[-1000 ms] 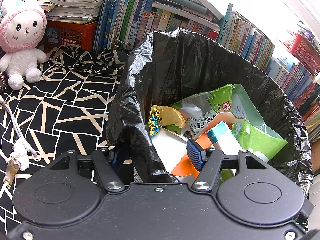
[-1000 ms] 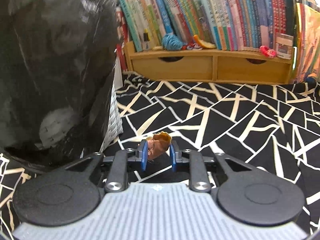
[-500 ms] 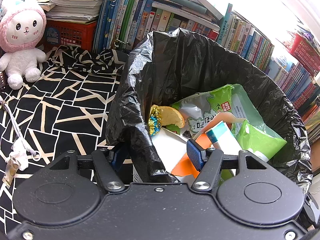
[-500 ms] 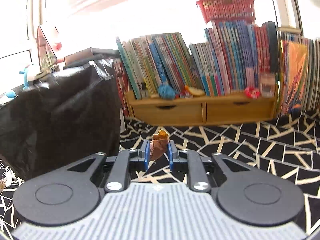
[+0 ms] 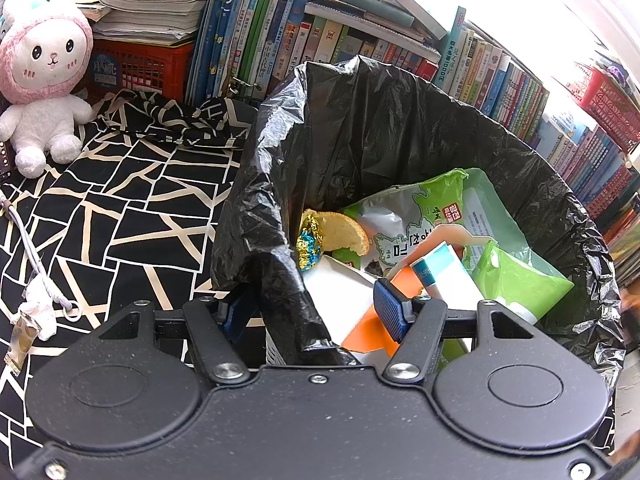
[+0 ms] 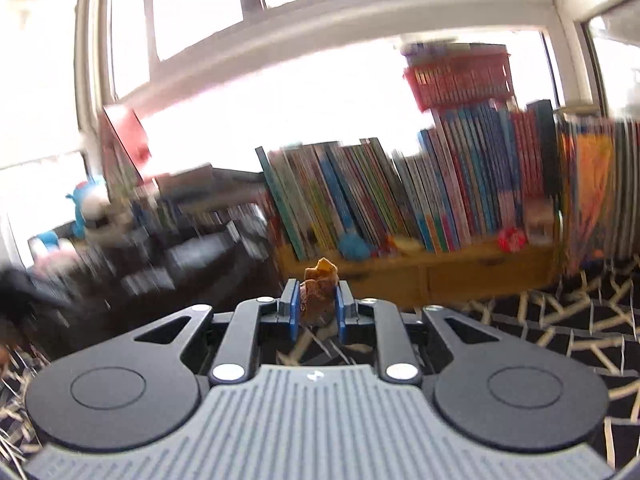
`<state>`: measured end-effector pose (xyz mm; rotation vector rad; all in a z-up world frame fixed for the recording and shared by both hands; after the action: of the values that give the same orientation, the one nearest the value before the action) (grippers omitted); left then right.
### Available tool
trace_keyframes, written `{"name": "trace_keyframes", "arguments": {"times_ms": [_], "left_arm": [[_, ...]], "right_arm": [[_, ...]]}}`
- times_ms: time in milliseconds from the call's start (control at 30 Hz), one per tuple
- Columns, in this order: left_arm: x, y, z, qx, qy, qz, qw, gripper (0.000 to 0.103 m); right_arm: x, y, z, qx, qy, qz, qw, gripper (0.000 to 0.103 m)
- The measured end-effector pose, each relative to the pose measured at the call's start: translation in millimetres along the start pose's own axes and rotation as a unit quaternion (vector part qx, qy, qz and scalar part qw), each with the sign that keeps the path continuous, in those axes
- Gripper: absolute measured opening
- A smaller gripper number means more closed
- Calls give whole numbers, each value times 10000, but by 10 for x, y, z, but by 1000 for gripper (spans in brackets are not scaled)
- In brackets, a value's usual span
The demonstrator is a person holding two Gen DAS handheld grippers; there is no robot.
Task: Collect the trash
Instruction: 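Carry the brown paper over the bin and open the right gripper, then open the left gripper off the bag rim while the right gripper withdraws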
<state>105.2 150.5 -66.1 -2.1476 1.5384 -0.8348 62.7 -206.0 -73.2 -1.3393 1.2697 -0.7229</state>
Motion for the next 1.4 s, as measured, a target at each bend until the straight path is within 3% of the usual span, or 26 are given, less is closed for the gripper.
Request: {"name": "trace_keyframes", "arguments": {"times_ms": [133, 300, 500, 767, 800, 833, 1000, 1400], "left_arm": [[0, 0, 1, -4, 1, 0, 10000, 61], [3, -3, 14, -41, 14, -6, 10000, 61], [-2, -8, 26, -122, 71, 63, 9999, 63], [37, -46, 48, -384, 63, 303, 9988, 64], [51, -45, 43, -405, 54, 354, 9985, 64], [62, -44, 34, -420, 52, 395, 9983, 64], [117, -9, -82, -375, 98, 601, 9974, 65], [92, 162, -718, 307, 110, 858, 9958, 77]], "right_arm": [[-167, -273, -96, 248, -513, 89, 9983, 22], [-515, -403, 5, 164, -961, -93, 9952, 23], [-896, -302, 251, -190, -1110, -432, 9927, 24], [-1079, -162, 485, -574, -987, -617, 9915, 29], [-1088, -152, 502, -603, -962, -627, 9916, 34], [-1093, -148, 513, -622, -932, -640, 9916, 47], [-1104, -149, 519, -663, -871, -659, 9918, 65], [-1065, -270, 169, -387, -544, -470, 9967, 86]]}}
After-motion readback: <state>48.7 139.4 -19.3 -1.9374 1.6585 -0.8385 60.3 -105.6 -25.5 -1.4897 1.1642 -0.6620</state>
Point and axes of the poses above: each gripper's, at about its wrist camera, not at the fingertips, and z roughly the way its jaws point, x to its right, y to its underside, the point moved 1 cm from there along z, roughly the way its jaws point, and after that the axes turned 4 degrees about z, right-handed, at the moved point
